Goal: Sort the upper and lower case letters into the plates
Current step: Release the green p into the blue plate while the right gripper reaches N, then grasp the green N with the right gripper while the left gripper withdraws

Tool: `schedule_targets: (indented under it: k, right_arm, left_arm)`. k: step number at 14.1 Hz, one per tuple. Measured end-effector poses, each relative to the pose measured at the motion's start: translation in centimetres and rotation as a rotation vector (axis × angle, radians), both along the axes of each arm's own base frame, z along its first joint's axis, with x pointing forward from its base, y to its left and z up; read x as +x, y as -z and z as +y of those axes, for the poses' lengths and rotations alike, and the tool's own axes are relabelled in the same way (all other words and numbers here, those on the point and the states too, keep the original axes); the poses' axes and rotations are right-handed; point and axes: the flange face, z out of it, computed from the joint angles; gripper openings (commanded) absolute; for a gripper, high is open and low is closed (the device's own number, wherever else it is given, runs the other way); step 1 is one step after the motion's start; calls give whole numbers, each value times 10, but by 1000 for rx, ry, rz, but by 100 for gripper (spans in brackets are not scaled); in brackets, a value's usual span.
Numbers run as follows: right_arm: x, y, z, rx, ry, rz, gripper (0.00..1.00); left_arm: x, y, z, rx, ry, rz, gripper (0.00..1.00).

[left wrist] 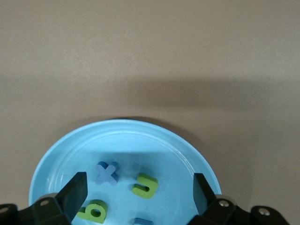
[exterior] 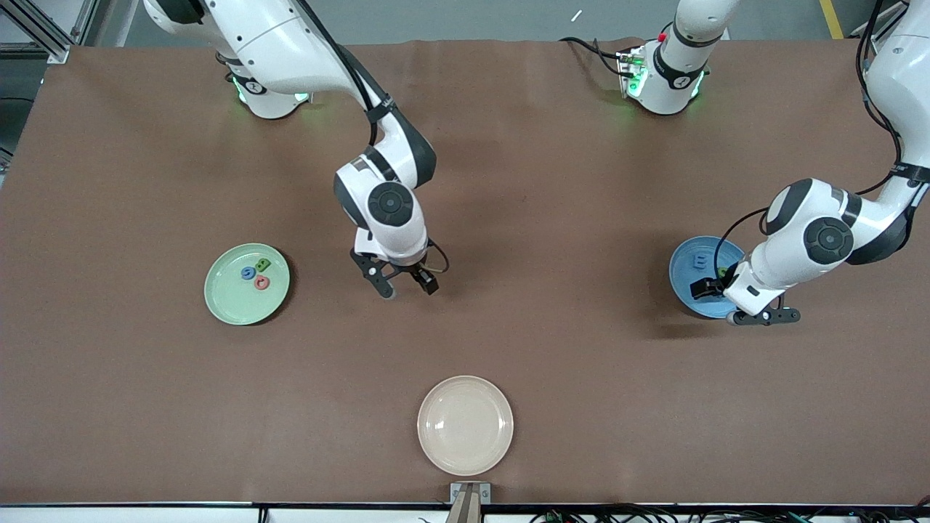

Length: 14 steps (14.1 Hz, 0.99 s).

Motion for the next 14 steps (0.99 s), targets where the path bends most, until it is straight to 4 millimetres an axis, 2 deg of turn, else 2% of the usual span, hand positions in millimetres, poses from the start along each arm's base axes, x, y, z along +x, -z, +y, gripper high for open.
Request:
schedule_targets:
  k: [3, 5, 9, 11, 14]
  right_arm:
    - [1, 9, 7, 15, -69, -41, 100]
    - [-5, 21, 11, 5, -100, -32, 100]
    - [-19, 46, 11, -26, -224, 7, 100]
    - [-22, 51, 7, -33, -254, 17, 100]
    - [-24, 52, 9, -26, -292, 23, 100]
  left_arm:
    - [9, -8, 5, 8, -13, -12, 99]
    - [19, -14, -2, -5, -31, -4, 99]
    - [42, 1, -27, -71, -35, 83, 99]
    - [47, 4, -44, -66, -43, 115, 99]
    - [48, -15, -74, -12, -49, 102, 99]
